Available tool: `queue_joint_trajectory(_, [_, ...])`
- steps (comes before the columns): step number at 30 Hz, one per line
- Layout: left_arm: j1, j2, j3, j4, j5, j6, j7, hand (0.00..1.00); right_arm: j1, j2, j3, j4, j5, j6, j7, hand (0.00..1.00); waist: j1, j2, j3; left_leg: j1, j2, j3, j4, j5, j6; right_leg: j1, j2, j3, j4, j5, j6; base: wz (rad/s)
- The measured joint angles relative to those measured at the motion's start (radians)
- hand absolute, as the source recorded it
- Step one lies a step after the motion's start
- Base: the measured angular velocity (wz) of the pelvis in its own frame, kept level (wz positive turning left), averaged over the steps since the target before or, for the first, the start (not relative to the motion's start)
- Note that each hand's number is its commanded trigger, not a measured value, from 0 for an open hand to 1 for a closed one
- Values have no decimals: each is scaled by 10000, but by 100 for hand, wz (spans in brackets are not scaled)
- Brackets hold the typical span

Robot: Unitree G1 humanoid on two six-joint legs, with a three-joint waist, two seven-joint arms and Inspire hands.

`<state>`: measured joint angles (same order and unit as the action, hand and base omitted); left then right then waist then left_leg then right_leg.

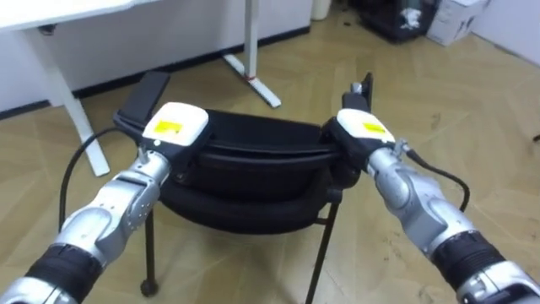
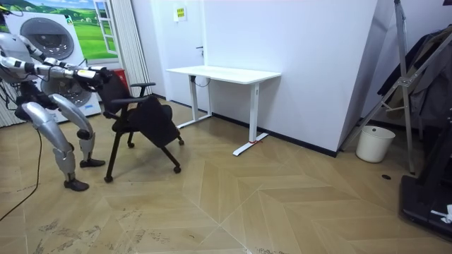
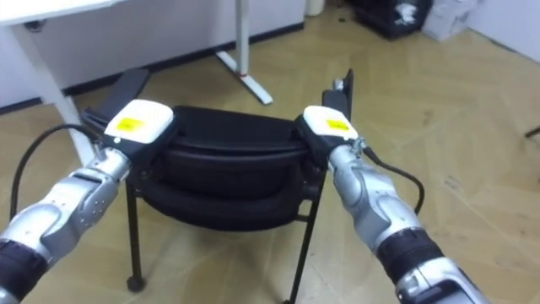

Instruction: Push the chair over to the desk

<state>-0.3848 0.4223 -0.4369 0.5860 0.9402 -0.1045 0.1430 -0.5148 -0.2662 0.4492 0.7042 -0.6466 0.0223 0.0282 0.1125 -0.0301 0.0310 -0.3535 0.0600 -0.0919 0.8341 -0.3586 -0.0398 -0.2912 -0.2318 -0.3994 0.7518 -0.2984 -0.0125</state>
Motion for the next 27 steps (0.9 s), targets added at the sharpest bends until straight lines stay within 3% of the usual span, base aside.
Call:
queue_joint_trajectory(1, [13,-63,15,-14,-56,84,1,100,-73,12,8,35,19,110,73,100,138,35,-27,-4,190,106,37,-205,-148,57,-193,-346,258,-116,-172,-23])
queue_joint_trajectory(2, [54,-72,33,-33,-57,103,9,100,-74,8,7,38,15,151,86,100,216,64,-49,-26,174,90,-55,-225,-186,127,-293,-501,334,-175,-221,8])
queue_joint_trajectory(4, [-4,34,79,-62,-26,111,24,100,-80,81,0,-65,-4,177,101,100,121,-203,-116,-72,5,-147,-585,-118,-365,147,-252,-648,232,-250,-199,61])
queue_joint_trajectory(5, [-129,106,67,-110,68,114,27,100,-100,84,-28,-106,-5,178,155,100,-27,-504,-144,-159,-28,-350,-842,-46,-479,114,-233,-700,118,-322,-310,82])
queue_joint_trajectory(6, [-160,166,57,-233,113,134,35,100,-166,75,-23,-115,15,214,209,100,-40,-653,-143,-194,78,-350,-623,-31,-496,52,-291,-981,108,-460,-475,55])
queue_joint_trajectory(7, [-63,163,81,-381,117,181,44,100,-182,79,-20,-107,23,236,229,100,82,-571,-45,-163,359,-67,122,-69,-424,196,-285,-1312,113,-576,-650,0])
queue_joint_trajectory(8, [23,156,125,-418,109,177,88,100,-200,102,-28,-108,-7,242,236,100,205,-523,-34,-69,457,128,409,-70,-424,284,-286,-1452,120,-602,-683,-25])
queue_joint_trajectory(9, [135,61,171,-431,96,184,226,100,-247,2,-21,-207,-98,252,358,100,277,-233,-165,91,683,567,516,-161,-340,443,-283,-1905,155,-677,-656,-8])
queue_joint_trajectory(10, [80,37,199,-455,106,185,246,100,-302,-63,-43,-302,-119,249,414,100,259,-200,-146,100,792,732,350,-266,-338,444,-294,-2020,268,-761,-625,24])
queue_joint_trajectory(12, [-125,87,138,-475,125,389,521,100,-498,27,-51,-189,-114,253,357,100,133,-460,-21,53,735,823,97,-351,-464,85,-100,-1471,761,-1163,-662,65])
queue_joint_trajectory(13, [-127,128,20,-474,124,485,631,100,-516,85,-55,-175,-88,333,396,100,77,-567,-50,-83,763,796,417,-311,-512,80,4,-1393,902,-1380,-783,61])
queue_joint_trajectory(14, [-107,144,-29,-474,124,524,679,100,-516,91,-52,-174,-79,338,440,100,68,-559,-49,-196,836,804,779,-227,-466,144,8,-1479,970,-1510,-830,43])
queue_joint_trajectory(15, [47,165,-41,-474,122,555,840,100,-515,148,-29,-94,-96,336,473,100,86,-475,-2,-430,962,767,1501,181,-270,395,-23,-1820,994,-1665,-921,20])
queue_joint_trajectory(16, [162,164,-42,-475,123,569,910,100,-498,158,-17,-20,-134,342,473,100,104,-440,2,-476,1030,766,1702,387,-196,587,-47,-1988,970,-1736,-900,20])
queue_joint_trajectory(17, [379,172,-55,-490,122,621,1038,100,-465,275,-4,89,-226,349,490,100,116,-384,-6,-538,1124,766,1916,807,-175,1040,-82,-2341,852,-1818,-882,33])
queue_joint_trajectory(20, [563,166,-143,-509,114,760,1178,100,-426,327,36,277,-166,235,445,100,160,-445,17,-675,1199,813,2050,1615,-120,1429,132,-2471,493,-1894,-922,37])
queue_joint_trajectory(22, [754,88,-52,-648,110,923,1268,100,-427,388,97,278,-175,210,391,100,321,-439,27,-782,1141,889,1983,1973,-86,1546,164,-2507,363,-1930,-989,20])
queue_joint_trajectory(25, [941,-29,37,-845,114,1101,1275,100,-426,345,104,299,-169,200,364,100,511,-401,53,-932,680,1043,1337,1913,-92,1650,201,-2499,258,-1935,-1006,7])
queue_joint_trajectory(27, [1151,-77,20,-1083,103,1311,1282,100,-423,356,227,303,-86,197,251,100,636,-310,80,-1025,464,1640,300,1929,-71,1874,349,-2743,-80,-1932,-1069,15])
